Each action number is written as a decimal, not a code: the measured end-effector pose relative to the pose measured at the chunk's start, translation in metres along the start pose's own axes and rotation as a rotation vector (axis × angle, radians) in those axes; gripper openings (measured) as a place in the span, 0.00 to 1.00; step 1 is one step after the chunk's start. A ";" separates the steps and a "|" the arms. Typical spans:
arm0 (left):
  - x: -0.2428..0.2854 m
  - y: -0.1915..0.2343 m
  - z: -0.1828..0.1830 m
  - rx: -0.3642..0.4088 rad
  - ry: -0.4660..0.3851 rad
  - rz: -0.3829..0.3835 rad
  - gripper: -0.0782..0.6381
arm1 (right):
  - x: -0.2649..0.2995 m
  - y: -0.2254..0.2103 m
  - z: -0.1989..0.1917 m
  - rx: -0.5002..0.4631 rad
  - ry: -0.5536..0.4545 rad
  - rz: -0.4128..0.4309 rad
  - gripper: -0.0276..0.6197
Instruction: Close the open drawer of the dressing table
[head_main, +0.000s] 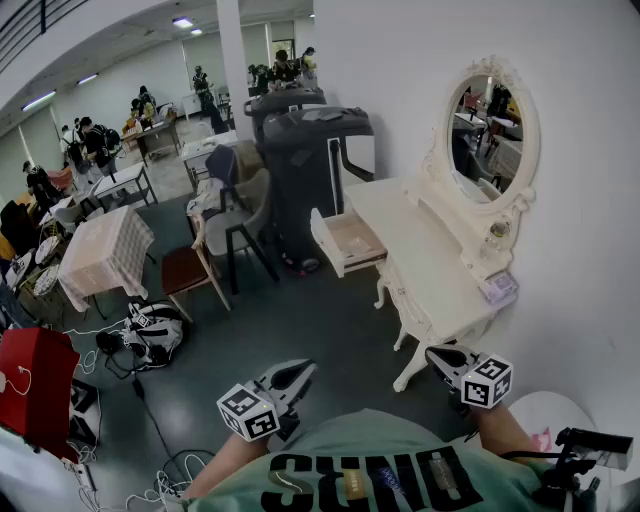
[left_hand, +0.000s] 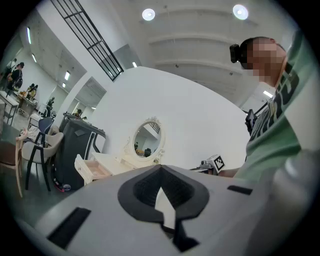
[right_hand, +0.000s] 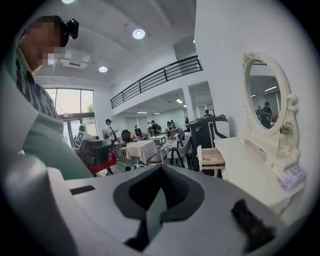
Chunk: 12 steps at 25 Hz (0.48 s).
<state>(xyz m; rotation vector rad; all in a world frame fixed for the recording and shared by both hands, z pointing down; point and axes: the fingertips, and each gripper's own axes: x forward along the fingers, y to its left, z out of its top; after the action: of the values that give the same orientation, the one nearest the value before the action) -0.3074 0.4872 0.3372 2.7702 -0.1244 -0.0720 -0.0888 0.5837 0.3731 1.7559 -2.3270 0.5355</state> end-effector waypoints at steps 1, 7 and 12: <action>0.000 -0.001 -0.001 0.002 0.002 -0.002 0.12 | -0.001 0.000 -0.001 0.001 -0.002 -0.001 0.06; 0.002 -0.008 0.003 0.012 0.000 -0.005 0.12 | -0.005 -0.003 -0.001 0.000 -0.005 0.007 0.06; 0.009 -0.012 0.000 0.025 0.003 -0.001 0.12 | -0.008 -0.010 -0.001 0.001 -0.009 0.014 0.06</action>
<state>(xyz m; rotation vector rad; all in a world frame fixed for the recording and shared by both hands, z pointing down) -0.2977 0.4970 0.3323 2.7953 -0.1246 -0.0672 -0.0770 0.5891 0.3730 1.7476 -2.3472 0.5320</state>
